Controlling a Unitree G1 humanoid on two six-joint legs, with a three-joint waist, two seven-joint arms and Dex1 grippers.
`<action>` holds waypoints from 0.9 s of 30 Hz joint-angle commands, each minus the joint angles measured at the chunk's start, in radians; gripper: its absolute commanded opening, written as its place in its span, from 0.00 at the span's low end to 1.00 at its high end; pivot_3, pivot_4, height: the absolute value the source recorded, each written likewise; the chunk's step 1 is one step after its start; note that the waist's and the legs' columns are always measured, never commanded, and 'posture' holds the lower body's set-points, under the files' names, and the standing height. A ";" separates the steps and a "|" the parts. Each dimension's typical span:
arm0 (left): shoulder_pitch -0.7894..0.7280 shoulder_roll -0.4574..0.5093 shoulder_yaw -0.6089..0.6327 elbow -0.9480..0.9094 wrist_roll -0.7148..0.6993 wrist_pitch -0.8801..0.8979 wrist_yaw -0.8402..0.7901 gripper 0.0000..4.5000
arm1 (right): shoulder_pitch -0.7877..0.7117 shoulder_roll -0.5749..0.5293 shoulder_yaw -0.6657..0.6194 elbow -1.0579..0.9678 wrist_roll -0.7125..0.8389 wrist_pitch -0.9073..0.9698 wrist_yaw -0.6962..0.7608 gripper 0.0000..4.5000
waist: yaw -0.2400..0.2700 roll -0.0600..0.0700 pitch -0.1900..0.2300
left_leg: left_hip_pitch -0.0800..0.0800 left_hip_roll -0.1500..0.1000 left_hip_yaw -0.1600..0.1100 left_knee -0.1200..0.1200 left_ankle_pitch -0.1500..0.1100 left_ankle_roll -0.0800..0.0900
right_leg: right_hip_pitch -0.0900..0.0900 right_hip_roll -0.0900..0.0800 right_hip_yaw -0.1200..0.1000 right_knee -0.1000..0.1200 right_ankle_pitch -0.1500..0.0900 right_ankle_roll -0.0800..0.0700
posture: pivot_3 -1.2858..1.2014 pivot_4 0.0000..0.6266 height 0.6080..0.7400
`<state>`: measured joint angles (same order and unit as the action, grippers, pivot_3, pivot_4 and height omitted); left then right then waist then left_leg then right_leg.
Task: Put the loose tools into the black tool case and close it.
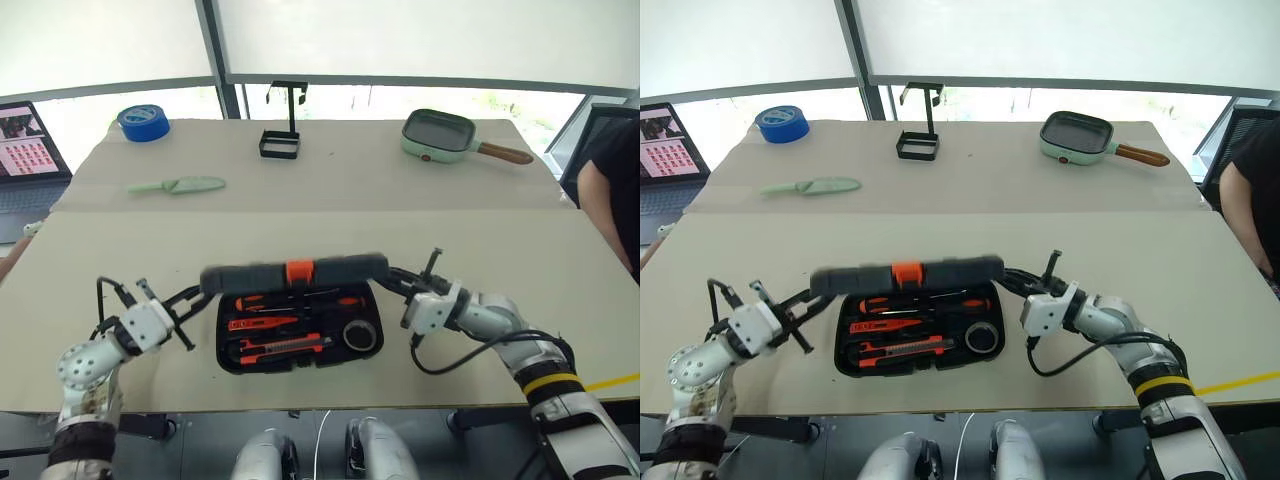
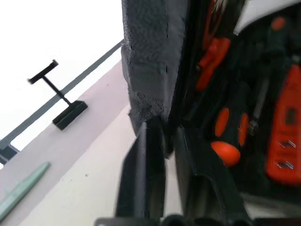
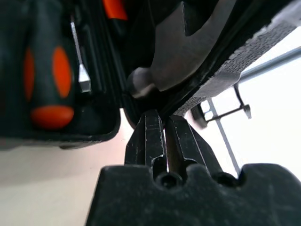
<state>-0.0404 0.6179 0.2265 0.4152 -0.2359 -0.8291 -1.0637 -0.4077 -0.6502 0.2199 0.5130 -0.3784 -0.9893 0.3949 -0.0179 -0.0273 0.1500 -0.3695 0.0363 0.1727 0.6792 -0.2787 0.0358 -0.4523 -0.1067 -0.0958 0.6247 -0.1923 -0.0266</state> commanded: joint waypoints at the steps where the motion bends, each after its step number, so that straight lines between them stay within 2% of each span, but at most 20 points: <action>1: 0.074 0.074 0.049 0.021 -0.045 0.000 -0.005 0.46 | 0.051 -0.091 -0.048 0.000 0.027 -0.044 -0.012 0.36 | 0.003 0.000 0.000 | -0.002 0.000 0.000 0.000 0.001 0.002 | -0.001 0.000 0.000 0.000 0.000 0.000 | 0.52 0.24 1.00; 4: 0.090 0.112 0.087 0.032 -0.120 0.185 0.021 0.68 | 0.088 -0.138 -0.074 -0.022 0.128 -0.012 0.019 0.59 | 0.004 -0.001 0.000 | -0.004 0.000 0.000 0.001 0.005 0.009 | -0.004 0.000 0.000 0.002 0.000 0.000 | 0.52 0.24 1.00; 5: 0.084 0.123 0.100 0.041 -0.142 0.245 0.026 0.68 | 0.113 -0.153 -0.075 -0.048 0.212 0.026 0.070 0.66 | 0.003 -0.001 0.001 | -0.004 0.000 -0.001 0.001 0.006 0.010 | -0.004 -0.001 0.000 0.002 0.000 0.000 | 0.52 0.24 1.00; 8: 0.043 0.142 0.103 0.034 -0.182 0.358 0.012 0.68 | 0.239 -0.213 -0.067 -0.226 0.533 0.257 0.281 0.66 | 0.006 -0.001 0.001 | -0.003 0.001 -0.003 0.001 0.003 0.016 | -0.002 0.000 0.000 0.002 0.000 0.000 | 0.52 0.24 1.00; 9: 0.017 0.145 0.090 0.028 -0.181 0.395 0.010 0.68 | 0.300 -0.243 -0.071 -0.317 0.655 0.379 0.351 0.57 | 0.011 -0.001 0.001 | -0.003 0.001 -0.004 0.001 0.002 0.017 | -0.002 0.000 0.000 0.002 -0.001 -0.001 | 0.52 0.24 1.00; 11: -0.055 0.142 0.060 0.029 -0.150 0.441 0.031 0.56 | 0.395 -0.303 -0.078 -0.478 0.826 0.531 0.462 0.44 | 0.023 -0.001 0.001 | -0.004 0.001 -0.006 0.001 0.002 0.019 | -0.001 0.000 -0.001 0.001 -0.001 -0.001 | 0.52 0.24 1.00; 12: -0.085 0.135 0.047 0.023 -0.149 0.479 0.034 0.53 | 0.426 -0.324 -0.085 -0.531 0.852 0.585 0.487 0.37 | 0.026 -0.001 0.001 | -0.004 0.001 -0.006 0.002 0.002 0.020 | 0.000 -0.001 -0.002 0.001 -0.001 -0.001 | 0.52 0.24 1.00; 14: -0.204 0.106 -0.023 0.031 -0.128 0.575 0.028 0.34 | 0.493 -0.374 -0.074 -0.658 0.880 0.718 0.528 0.18 | 0.029 -0.001 0.001 | -0.005 0.001 -0.006 0.004 0.001 0.021 | 0.001 -0.001 -0.003 0.001 -0.001 0.000 | 0.52 0.24 1.00; 15: -0.256 0.091 -0.054 0.040 -0.116 0.612 0.022 0.30 | 0.512 -0.380 -0.066 -0.705 0.882 0.757 0.538 0.14 | 0.031 -0.002 0.001 | -0.005 0.001 -0.006 0.005 0.001 0.021 | 0.001 -0.001 -0.003 0.001 0.000 0.000 | 0.52 0.24 1.00; 17: -0.340 0.069 -0.108 0.076 -0.075 0.648 0.008 0.14 | 0.521 -0.364 -0.053 -0.763 0.873 0.822 0.538 0.00 | 0.032 -0.005 0.001 | -0.004 0.001 -0.006 0.005 0.000 0.022 | 0.004 -0.001 -0.005 0.000 0.001 0.002 | 0.52 0.24 1.00; 18: -0.375 0.060 -0.129 0.098 -0.058 0.654 -0.003 0.04 | 0.520 -0.351 -0.046 -0.785 0.862 0.855 0.537 0.00 | 0.031 -0.007 0.000 | -0.004 0.001 -0.007 0.006 0.000 0.022 | 0.005 0.000 -0.007 0.000 0.001 0.002 | 0.52 0.24 1.00; 19: -0.424 0.046 -0.151 0.136 -0.038 0.662 -0.008 0.02 | 0.508 -0.338 -0.027 -0.799 0.840 0.896 0.539 0.00 | 0.029 -0.008 0.000 | -0.004 0.001 -0.006 0.006 0.000 0.022 | 0.004 0.001 -0.007 -0.001 0.001 0.002 | 0.52 0.24 1.00; 23: -0.554 0.025 -0.224 0.257 0.015 0.702 -0.075 0.02 | 0.439 -0.278 0.038 -0.805 0.727 0.969 0.550 0.00 | 0.022 -0.010 0.001 | -0.006 0.001 -0.006 0.006 -0.001 0.022 | 0.001 0.004 -0.007 -0.001 0.001 0.002 | 0.52 0.24 1.00; 27: -0.607 0.031 -0.263 0.336 0.043 0.729 -0.167 0.02 | 0.357 -0.187 0.066 -0.787 0.660 1.035 0.525 0.00 | 0.020 -0.011 0.001 | -0.016 0.004 -0.006 0.017 0.003 0.014 | -0.006 0.013 -0.008 0.002 0.001 0.001 | 0.52 0.24 1.00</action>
<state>-0.6344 0.6352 -0.0287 0.7305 -0.2016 -0.1092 -1.1915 -0.0290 -0.8552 0.2948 -0.2632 0.3051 0.0290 0.9344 0.0017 -0.0380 0.1507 -0.3864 0.0402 0.1671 0.6965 -0.2765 0.0503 -0.4580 -0.0933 -0.1039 0.6266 -0.1917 -0.0257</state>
